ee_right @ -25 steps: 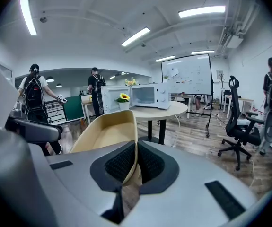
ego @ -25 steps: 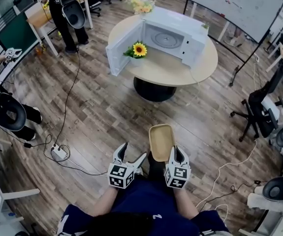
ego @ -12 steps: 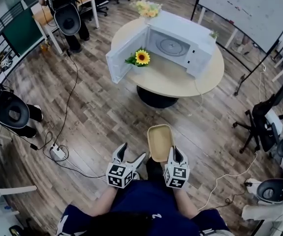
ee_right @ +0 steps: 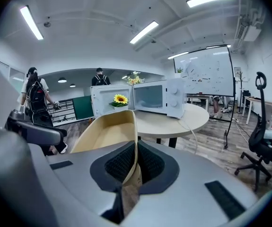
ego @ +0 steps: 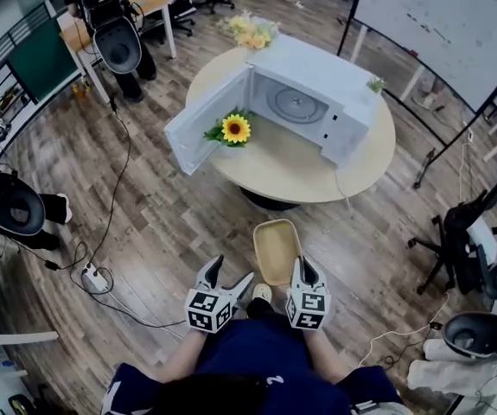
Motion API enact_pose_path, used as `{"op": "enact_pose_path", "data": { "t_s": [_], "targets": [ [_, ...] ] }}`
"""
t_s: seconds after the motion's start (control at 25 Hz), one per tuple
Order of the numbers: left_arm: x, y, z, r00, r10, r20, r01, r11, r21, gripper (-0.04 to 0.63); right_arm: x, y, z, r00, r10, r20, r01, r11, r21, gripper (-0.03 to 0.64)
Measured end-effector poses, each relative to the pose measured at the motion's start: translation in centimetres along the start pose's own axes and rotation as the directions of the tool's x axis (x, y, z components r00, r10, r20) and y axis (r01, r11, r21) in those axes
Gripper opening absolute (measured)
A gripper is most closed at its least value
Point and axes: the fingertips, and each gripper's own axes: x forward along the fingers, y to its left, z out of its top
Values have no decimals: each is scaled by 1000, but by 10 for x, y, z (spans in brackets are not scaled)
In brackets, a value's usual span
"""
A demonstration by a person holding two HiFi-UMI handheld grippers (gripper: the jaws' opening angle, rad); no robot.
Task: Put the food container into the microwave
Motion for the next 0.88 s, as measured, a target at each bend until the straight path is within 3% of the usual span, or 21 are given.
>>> {"op": "enact_pose_path", "data": {
  "t_s": [0.4, 0.88],
  "targets": [
    [61, -17, 14, 999, 0, -33, 0, 1000, -20, 383, 43, -53, 19, 999, 43, -4, -43, 999, 12, 25],
    [82, -18, 30, 999, 8, -42, -8, 1000, -7, 383, 56, -63, 24, 999, 50, -7, -50, 997, 51, 25]
  ]
}}
